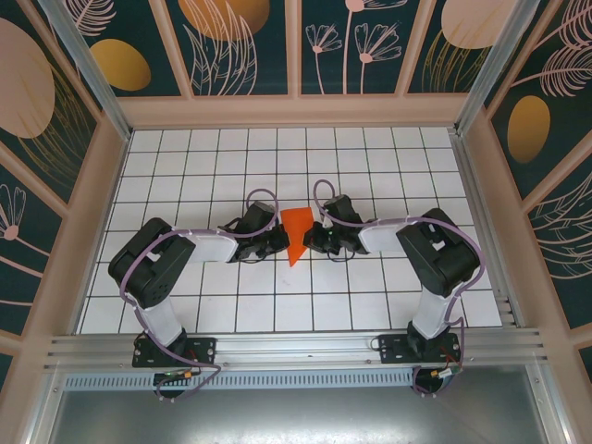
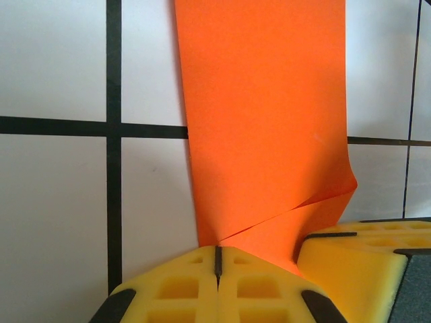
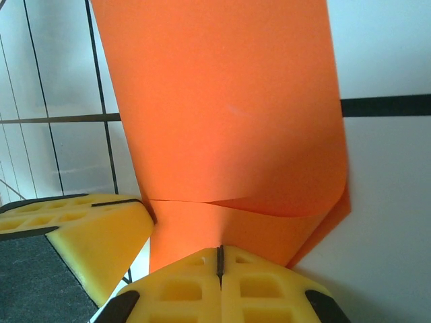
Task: Fold a paper plane with a square sheet of paper (pick it up from the middle)
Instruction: Third fold the triangle at the center of the table.
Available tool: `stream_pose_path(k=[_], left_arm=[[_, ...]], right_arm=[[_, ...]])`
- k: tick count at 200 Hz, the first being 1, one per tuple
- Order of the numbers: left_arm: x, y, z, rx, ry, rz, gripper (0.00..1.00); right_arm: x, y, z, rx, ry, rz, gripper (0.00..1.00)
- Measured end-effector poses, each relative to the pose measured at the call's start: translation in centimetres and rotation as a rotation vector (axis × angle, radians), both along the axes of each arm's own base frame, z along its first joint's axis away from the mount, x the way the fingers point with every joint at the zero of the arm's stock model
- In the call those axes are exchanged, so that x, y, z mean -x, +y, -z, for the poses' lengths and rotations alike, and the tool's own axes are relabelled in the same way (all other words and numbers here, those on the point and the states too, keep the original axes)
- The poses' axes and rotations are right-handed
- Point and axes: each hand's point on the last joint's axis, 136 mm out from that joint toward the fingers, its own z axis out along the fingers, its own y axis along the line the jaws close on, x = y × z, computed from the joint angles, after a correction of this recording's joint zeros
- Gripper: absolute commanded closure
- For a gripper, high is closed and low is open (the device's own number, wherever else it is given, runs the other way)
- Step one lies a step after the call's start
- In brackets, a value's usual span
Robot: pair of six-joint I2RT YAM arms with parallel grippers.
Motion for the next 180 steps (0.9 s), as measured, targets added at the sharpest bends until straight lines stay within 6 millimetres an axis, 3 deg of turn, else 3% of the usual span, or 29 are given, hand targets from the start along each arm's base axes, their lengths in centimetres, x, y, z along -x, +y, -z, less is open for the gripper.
stream_pose_path(k=[61, 111, 156, 180], left_arm=[[-0.2, 0.2, -1.0, -0.044, -0.003, 0.01, 1.0], [-0.5, -0.6, -6.4, 0.074, -0.104, 0.014, 1.0], [1.6, -2.5, -6.1, 0.125, -0.063, 0.063, 1.0], [2.7, -3.5, -4.8, 0.125, -0.019, 0.083, 1.0]], right_arm=[[0.5, -0.3, 0.0, -0.037, 0.015, 0.086, 1.0], [0.8, -0.6, 0.0, -0.058, 0.046, 0.164, 1.0], [0.8, -0.6, 0.0, -0.065, 0.06, 0.181, 1.0], [0.8, -0.6, 0.0, -0.066, 0.062, 0.183, 1.0]])
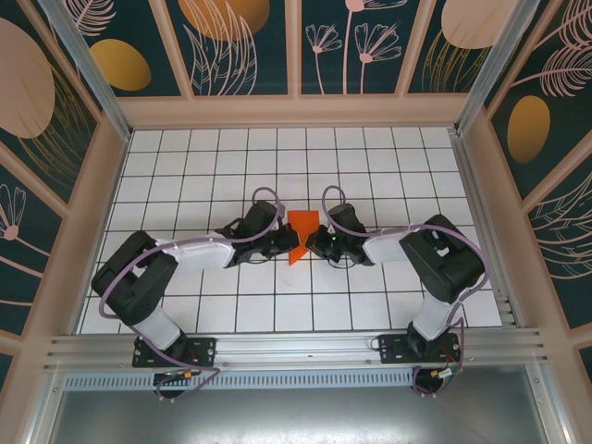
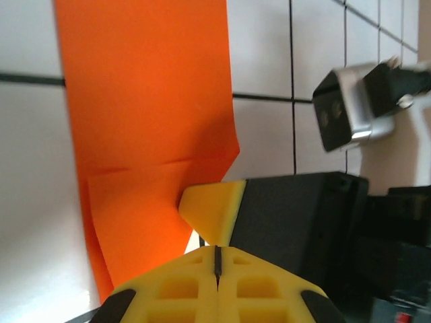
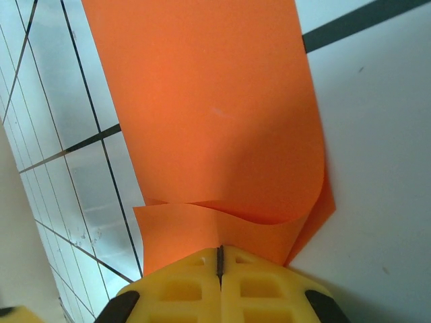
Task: Fold a paper plane with a square sheet of paper (pick it up from the middle)
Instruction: Third fold the triangle at the center of the table.
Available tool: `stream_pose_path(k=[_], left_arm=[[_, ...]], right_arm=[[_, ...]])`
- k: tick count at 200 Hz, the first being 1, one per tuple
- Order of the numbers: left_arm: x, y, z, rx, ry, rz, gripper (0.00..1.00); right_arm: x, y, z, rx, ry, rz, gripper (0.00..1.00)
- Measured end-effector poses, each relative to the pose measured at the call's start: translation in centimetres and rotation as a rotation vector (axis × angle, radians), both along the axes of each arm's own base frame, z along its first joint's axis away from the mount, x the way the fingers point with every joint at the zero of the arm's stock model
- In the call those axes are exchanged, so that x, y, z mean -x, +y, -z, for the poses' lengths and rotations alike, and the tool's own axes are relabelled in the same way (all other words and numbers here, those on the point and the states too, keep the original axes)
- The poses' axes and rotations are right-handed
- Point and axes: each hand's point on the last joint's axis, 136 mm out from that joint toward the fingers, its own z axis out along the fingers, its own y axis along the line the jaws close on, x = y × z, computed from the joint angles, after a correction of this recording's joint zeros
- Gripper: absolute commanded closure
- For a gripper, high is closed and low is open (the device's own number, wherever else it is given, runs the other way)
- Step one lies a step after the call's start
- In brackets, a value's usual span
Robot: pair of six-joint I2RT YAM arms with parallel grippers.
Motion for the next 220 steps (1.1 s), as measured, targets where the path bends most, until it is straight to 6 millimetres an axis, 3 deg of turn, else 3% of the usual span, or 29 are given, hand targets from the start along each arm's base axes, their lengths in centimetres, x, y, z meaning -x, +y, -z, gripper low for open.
stream_pose_path(k=[70, 182, 220], left_arm=[[1.6, -0.5, 3.7, -0.046, 0.098, 0.015, 1.0], [1.7, 0.1, 4.7, -0.063, 0.104, -0.006, 1.0], [1.8, 0.2, 4.8, -0.056, 0.092, -0.008, 1.0]], right_arm=[[0.0, 0.0, 0.0, -0.002, 0.0, 0.002, 1.0], [0.0, 0.0, 0.0, -0.002, -0.008, 0.0, 1.0], [0.0, 0.0, -0.3, 0.037, -0.071, -0.085, 1.0]])
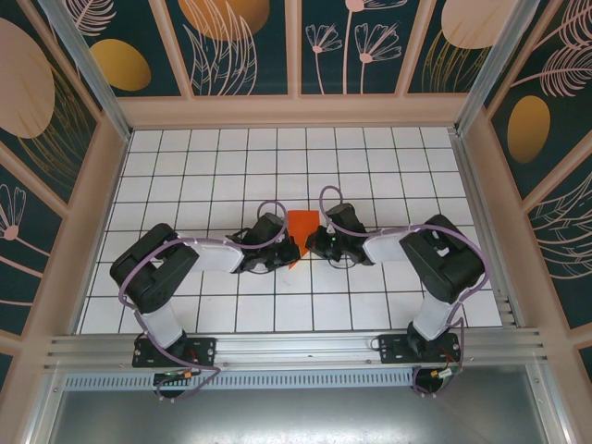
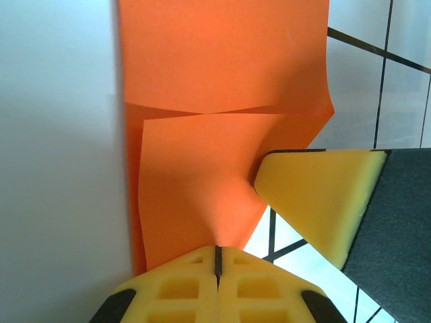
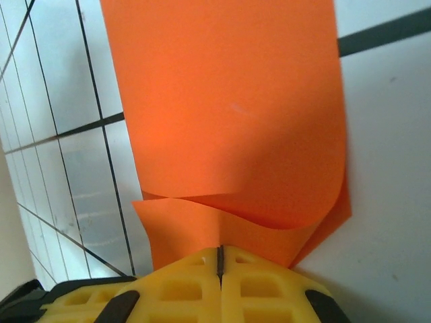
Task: Fold a paper plane with a square sheet of paper (pick it up from the middle)
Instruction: Third fold the triangle at the center of the table.
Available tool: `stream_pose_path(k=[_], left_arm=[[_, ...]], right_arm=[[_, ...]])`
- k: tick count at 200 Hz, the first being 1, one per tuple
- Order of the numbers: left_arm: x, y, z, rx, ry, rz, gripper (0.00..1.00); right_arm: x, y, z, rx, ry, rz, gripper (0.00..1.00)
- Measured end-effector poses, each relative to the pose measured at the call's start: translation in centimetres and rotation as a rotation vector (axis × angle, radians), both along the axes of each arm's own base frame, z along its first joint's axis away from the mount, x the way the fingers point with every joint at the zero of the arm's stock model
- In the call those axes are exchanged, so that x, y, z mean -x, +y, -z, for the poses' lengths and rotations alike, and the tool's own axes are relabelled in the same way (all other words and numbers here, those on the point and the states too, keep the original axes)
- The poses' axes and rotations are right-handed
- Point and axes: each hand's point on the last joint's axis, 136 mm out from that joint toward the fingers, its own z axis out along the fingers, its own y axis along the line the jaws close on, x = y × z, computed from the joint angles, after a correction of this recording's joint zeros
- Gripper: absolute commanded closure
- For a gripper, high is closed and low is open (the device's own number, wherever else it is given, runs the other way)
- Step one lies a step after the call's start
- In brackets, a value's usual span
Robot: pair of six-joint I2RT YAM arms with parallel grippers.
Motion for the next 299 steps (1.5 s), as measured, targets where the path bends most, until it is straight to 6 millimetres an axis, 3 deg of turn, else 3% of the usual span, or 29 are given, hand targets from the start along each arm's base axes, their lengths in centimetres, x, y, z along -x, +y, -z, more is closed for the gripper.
stream_pose_path(k=[64, 118, 149, 163, 193, 229, 244, 269, 299], left_arm=[[0.0, 0.0, 0.0, 0.008, -0.008, 0.001, 1.0], [0.0, 0.0, 0.1, 0.008, -0.008, 0.001, 1.0], [0.1, 0.1, 0.1, 0.01, -0.014, -0.002, 1.0], [0.1, 0.2, 0.2, 0.013, -0.017, -0.002, 1.0], [0.2, 0.2, 0.2, 0.02, -0.035, 0.006, 1.0], [0.0, 0.1, 0.0, -0.014, -0.064, 0.045, 1.0], [0.0, 0.1, 0.0, -0.043, -0.075, 0.068, 1.0], [0.0, 0.2, 0.0, -0.088, -0.096, 0.112, 1.0], [0.0, 0.5, -0.1, -0.132, -0.133, 0.166, 1.0]], right_arm=[[0.1, 0.5, -1.9, 0.027, -0.084, -0.123, 1.0], [0.4, 0.3, 0.2, 0.071, -0.032, -0.134, 1.0], [0.0, 0.0, 0.2, 0.062, -0.022, -0.133, 1.0], [-0.8, -0.8, 0.2, 0.062, -0.023, -0.112, 1.0], [-3.6, -4.5, 0.3, 0.068, -0.013, 0.003, 1.0], [-4.9, -6.9, -0.7, 0.118, -0.034, 0.093, 1.0], [-4.9, -6.4, -2.4, 0.109, -0.075, 0.092, 1.0], [-3.9, -3.9, -5.0, 0.067, -0.148, 0.034, 1.0], [-1.8, -1.1, -3.8, 0.059, -0.112, -0.055, 1.0]])
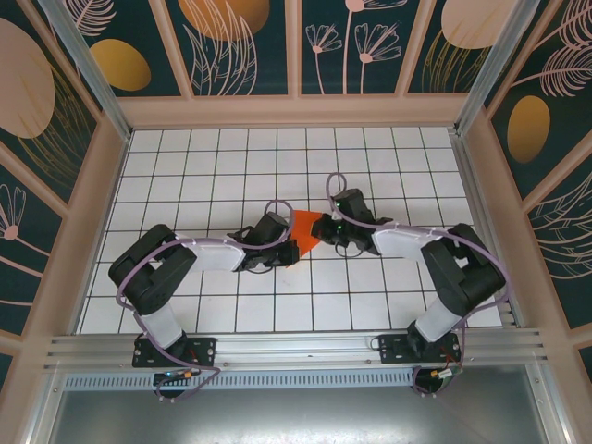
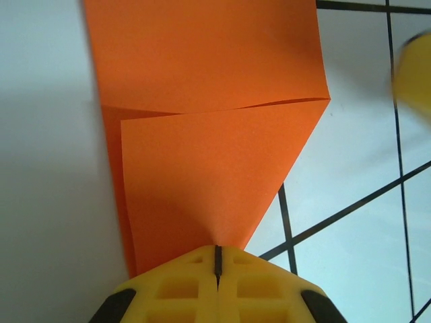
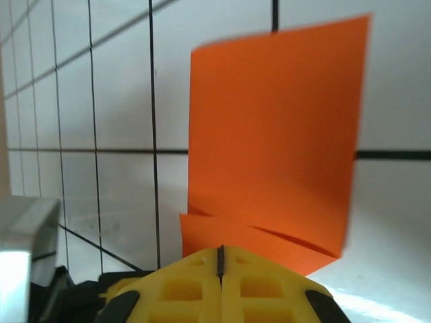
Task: Fold a paper plane with a square sheet of paper (pick it up from the middle)
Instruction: Third fold the triangle at the center of the table.
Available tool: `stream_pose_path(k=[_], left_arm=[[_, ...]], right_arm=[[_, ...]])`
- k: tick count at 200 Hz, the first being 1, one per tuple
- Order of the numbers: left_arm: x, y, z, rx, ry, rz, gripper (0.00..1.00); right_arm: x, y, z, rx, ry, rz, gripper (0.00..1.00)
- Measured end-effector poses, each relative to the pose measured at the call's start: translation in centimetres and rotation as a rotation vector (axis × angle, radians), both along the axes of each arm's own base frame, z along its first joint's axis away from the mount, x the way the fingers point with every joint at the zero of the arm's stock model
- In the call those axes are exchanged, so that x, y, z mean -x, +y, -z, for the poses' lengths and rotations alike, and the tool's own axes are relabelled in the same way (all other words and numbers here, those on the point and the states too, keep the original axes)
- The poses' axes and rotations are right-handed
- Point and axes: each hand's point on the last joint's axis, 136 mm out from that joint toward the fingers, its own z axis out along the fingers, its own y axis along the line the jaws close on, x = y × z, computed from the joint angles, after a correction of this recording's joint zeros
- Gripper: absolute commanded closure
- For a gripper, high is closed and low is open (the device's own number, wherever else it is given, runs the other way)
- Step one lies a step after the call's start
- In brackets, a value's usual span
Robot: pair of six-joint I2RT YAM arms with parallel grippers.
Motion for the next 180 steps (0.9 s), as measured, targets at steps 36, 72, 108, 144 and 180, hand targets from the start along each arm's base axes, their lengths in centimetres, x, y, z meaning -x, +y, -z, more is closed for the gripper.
stream_pose_path(k=[36, 72, 108, 144, 180], left_arm=[[0.1, 0.3, -0.1, -0.028, -0.021, 0.034, 1.0], [0.2, 0.4, 0.0, -0.032, -0.019, 0.035, 1.0], [0.2, 0.4, 0.1, -0.03, -0.015, 0.028, 1.0], [0.2, 0.4, 0.1, -0.029, -0.016, 0.029, 1.0], [0.2, 0.4, 0.0, -0.027, -0.018, 0.029, 1.0]], right_arm=[[1.3, 1.4, 3.0, 0.022, 0.091, -0.03, 1.0], [1.1, 1.1, 4.0, 0.02, 0.116, -0.015, 1.0], [-0.3, -1.4, 3.8, 0.036, 0.107, 0.053, 1.0], [-2.1, -3.5, 1.6, 0.058, 0.033, 0.126, 1.0], [0.1, 0.0, 0.8, 0.007, 0.032, 0.024, 1.0]])
